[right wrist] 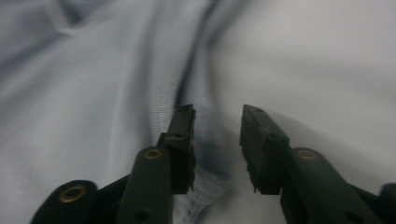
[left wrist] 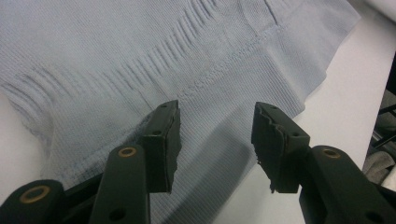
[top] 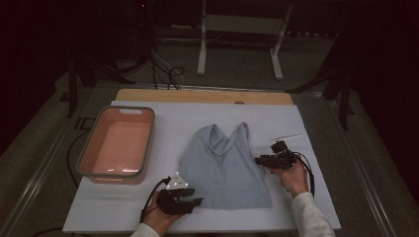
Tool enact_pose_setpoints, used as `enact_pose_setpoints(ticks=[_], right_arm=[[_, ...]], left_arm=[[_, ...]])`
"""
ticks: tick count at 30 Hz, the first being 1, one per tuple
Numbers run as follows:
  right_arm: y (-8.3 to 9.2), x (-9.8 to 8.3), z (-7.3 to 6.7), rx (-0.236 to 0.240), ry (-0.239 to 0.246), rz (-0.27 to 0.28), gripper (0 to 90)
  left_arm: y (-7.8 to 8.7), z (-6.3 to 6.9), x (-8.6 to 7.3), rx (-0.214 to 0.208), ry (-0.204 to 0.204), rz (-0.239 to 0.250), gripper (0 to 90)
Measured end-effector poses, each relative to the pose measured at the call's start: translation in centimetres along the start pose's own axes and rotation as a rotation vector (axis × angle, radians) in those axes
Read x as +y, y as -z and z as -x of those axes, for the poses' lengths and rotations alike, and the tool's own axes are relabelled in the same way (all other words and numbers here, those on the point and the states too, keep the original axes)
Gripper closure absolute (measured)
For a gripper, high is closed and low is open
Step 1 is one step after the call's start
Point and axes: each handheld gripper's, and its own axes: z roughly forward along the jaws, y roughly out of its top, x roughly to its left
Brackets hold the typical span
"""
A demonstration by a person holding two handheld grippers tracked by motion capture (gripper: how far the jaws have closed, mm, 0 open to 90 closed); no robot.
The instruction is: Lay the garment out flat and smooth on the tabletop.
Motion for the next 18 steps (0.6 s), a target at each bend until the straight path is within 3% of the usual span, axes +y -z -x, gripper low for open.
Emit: enact_pose_setpoints(ticks=[1,4,8,11,15,18], right_arm=[[-0.1,0.0,-0.2,0.036,0.001,-0.007,66.2],[-0.2,0.0,-0.7,0.076,0.003,-0.01,66.2],[-0.7,0.1,-1.2,-0.011,0.025,-0.003,64.7],[-1.1,0.3,-1.2,-0.041,0.029,0.003,64.4],[-2.1,0.5,-1.3,-0.076,0.039,-0.01,87.8],[-1.5,0.5,-1.5,-0.115,0.052,0.021,89.2]], left_arm=[[0.0,0.0,0.0,0.0,0.0,0.001,53.0],[0.0,0.0,0.0,0.001,-0.001,-0.001,53.0],[0.0,0.0,0.0,0.001,-0.001,-0.001,52.9],[0.0,0.0,0.0,0.001,-0.001,-0.001,52.9],[0.0,0.0,0.0,0.0,-0.003,-0.002,52.9],[0.0,0.0,0.0,-0.003,0.0,-0.002,53.3]])
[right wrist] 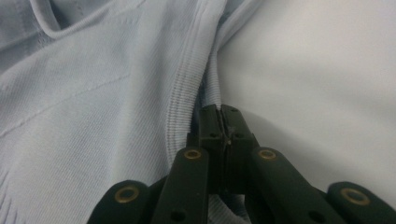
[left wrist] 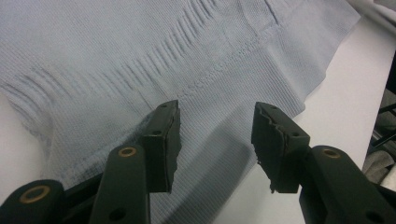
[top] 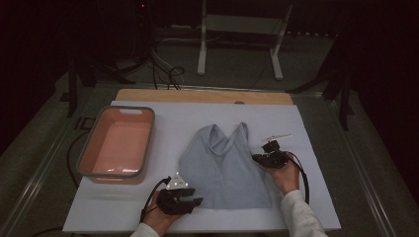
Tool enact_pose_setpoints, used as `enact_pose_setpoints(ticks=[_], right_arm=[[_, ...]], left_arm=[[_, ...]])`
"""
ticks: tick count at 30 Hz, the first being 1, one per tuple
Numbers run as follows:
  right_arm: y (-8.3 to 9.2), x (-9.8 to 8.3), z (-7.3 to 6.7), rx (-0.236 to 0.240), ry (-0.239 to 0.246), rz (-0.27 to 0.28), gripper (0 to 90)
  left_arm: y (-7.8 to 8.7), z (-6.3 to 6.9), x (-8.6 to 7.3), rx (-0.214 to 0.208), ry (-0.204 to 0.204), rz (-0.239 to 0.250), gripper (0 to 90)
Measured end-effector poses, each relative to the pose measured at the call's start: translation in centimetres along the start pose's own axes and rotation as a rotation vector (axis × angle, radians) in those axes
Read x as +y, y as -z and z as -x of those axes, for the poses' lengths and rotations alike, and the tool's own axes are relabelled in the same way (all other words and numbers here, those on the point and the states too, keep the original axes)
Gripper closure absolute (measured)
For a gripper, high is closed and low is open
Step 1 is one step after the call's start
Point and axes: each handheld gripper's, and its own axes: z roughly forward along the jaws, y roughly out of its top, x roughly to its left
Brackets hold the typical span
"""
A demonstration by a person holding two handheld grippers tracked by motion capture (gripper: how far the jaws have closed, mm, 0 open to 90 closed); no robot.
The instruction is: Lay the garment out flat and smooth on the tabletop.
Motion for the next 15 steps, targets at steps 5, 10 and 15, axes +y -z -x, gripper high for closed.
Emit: enact_pose_setpoints(ticks=[5,10,15], right_arm=[[2.2,-0.3,1.2,-0.055,-0.045,0.061,89.8],[2.7,-0.7,2.0,-0.097,-0.06,0.061,89.7],[2.4,-1.0,1.5,-0.11,-0.044,0.083,66.1]], left_arm=[[0.0,-0.1,0.0,-0.004,0.005,-0.004,53.9],[0.0,-0.2,0.0,-0.006,0.011,-0.002,54.6],[0.0,-0.2,0.0,-0.01,0.014,0.006,54.1]])
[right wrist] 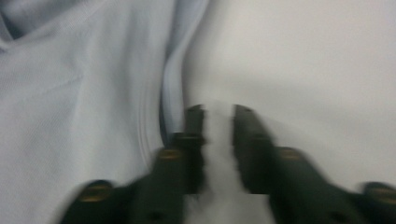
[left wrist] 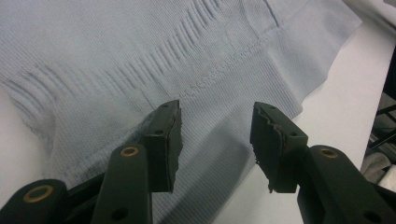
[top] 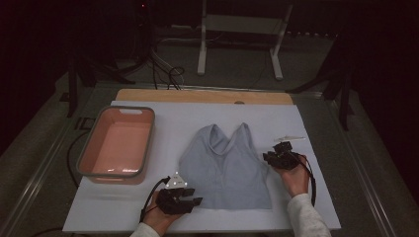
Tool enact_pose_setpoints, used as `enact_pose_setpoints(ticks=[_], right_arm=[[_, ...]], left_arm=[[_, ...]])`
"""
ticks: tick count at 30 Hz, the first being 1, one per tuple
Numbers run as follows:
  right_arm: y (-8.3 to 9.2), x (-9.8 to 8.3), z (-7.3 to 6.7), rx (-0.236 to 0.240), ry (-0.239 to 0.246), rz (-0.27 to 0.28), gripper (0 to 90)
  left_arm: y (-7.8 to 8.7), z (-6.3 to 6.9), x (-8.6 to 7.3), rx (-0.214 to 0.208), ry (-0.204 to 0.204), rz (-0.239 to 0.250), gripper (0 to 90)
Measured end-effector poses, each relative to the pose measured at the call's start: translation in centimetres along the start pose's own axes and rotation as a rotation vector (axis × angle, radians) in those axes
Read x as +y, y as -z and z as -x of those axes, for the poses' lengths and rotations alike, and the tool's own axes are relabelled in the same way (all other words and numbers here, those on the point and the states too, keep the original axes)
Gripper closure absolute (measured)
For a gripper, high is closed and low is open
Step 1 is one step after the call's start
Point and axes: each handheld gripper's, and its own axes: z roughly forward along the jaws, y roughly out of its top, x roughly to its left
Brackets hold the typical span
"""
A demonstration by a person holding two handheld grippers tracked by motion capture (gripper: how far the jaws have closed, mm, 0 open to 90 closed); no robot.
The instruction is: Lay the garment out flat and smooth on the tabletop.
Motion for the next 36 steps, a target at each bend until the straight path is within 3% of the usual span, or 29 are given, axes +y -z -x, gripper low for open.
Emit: enact_pose_setpoints(ticks=[2,4,6,10,12,13,14,15,17,20,21,29,32,33,36], right_arm=[[0.4,0.1,0.0,0.039,-0.02,0.022,56.8],[0.5,0.2,-0.3,0.071,-0.019,0.025,53.0],[0.6,0.1,-0.7,0.089,-0.013,0.022,51.9],[-0.3,-0.2,-1.7,0.104,0.012,-0.038,52.6],[-1.0,-0.5,-2.0,0.109,0.015,-0.074,56.7],[-1.1,-0.5,-2.1,0.11,0.017,-0.088,64.7],[-1.1,-0.5,-2.1,0.11,0.017,-0.088,64.7],[-0.8,-0.6,-2.2,0.128,0.018,-0.067,80.9],[-0.1,-0.6,-2.2,0.121,0.023,-0.042,82.3],[0.5,-0.7,-2.1,0.114,0.026,-0.025,82.5],[1.0,-1.1,-1.9,0.097,0.016,-0.006,82.4],[1.5,-3.3,0.0,0.053,-0.047,-0.013,80.2],[1.7,-3.5,0.2,0.047,-0.059,-0.008,78.4],[2.0,-3.6,0.2,0.03,-0.061,-0.002,65.9],[2.5,-3.9,0.1,0.03,-0.074,0.015,53.4]], left_arm=[[0.0,0.0,0.0,0.0,0.0,0.0,53.8],[0.0,0.1,0.0,-0.001,0.002,0.004,52.9],[0.0,0.1,0.0,-0.007,0.001,0.006,50.1],[0.0,0.2,0.1,-0.017,0.003,0.014,44.1],[0.4,0.2,0.3,-0.022,0.004,0.033,42.8],[0.6,0.2,0.4,-0.021,0.004,0.048,42.5],[0.6,0.2,0.4,-0.021,0.004,0.048,42.2],[1.6,-0.3,0.6,-0.016,0.021,0.109,42.1],[2.2,-0.7,0.7,0.002,0.043,0.137,41.8],[2.4,-0.9,0.7,0.01,0.048,0.142,41.4],[2.6,-1.3,0.6,0.032,0.064,0.147,40.6],[2.6,-1.7,0.7,0.097,0.082,0.132,38.5],[2.4,-1.9,0.6,0.119,0.087,0.123,38.3],[2.3,-2.1,0.5,0.133,0.089,0.112,38.2],[2.3,-2.2,0.5,0.148,0.092,0.1,38.0]])
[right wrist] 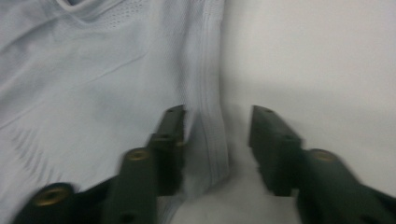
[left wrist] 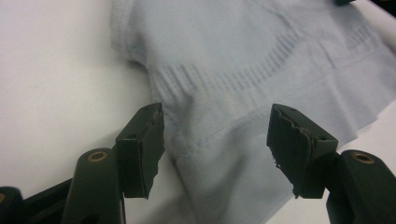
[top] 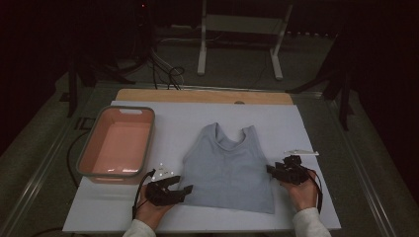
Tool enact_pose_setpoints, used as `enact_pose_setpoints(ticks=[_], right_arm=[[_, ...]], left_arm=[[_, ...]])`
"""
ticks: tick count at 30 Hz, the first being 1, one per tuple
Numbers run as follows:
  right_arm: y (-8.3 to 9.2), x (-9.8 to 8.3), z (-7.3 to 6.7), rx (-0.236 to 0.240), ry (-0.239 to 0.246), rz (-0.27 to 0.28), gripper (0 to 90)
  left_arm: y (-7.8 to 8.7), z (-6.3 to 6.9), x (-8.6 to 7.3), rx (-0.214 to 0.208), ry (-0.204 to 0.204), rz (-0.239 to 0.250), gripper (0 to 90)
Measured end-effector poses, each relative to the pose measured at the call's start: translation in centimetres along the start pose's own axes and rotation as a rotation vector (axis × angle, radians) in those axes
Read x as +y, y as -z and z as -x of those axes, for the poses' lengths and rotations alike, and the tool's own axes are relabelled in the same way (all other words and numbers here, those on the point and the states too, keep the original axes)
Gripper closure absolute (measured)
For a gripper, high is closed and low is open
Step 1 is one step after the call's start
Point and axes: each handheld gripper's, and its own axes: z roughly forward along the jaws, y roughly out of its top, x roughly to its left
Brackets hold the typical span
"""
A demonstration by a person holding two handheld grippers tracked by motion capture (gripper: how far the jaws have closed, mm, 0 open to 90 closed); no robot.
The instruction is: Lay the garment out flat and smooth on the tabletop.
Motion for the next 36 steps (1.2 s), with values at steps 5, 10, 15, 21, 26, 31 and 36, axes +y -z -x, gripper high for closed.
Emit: enact_pose_setpoints(ticks=[5,10,15,21,26,31,36], right_arm=[[1.1,-1.3,-0.3,0.017,-0.006,-0.006,46.4],[1.2,-2.4,-0.7,0.019,-0.019,-0.046,55.3],[0.7,-2.5,-1.2,0.053,-0.01,-0.07,77.7],[1.4,-2.5,-1.5,0.029,0.047,-0.068,86.7],[2.4,-3.1,-0.5,0.009,0.038,-0.065,86.9],[3.1,-3.6,0.3,-0.014,0.039,-0.064,86.9],[3.7,-4.0,1.4,-0.072,0.024,-0.07,86.9]], left_arm=[[0.0,-0.2,-0.1,0.008,-0.006,-0.026,40.4],[-0.5,0.0,-0.2,0.011,-0.013,-0.062,49.8],[-0.9,0.2,-0.3,0.027,-0.016,-0.09,57.8],[-1.0,0.6,-0.2,0.002,-0.011,-0.09,76.6],[-1.5,1.8,-0.3,-0.048,-0.01,-0.096,77.7],[-2.1,2.8,-0.2,-0.071,-0.03,-0.102,77.0],[-2.8,4.3,0.0,-0.116,-0.059,-0.101,69.7]])
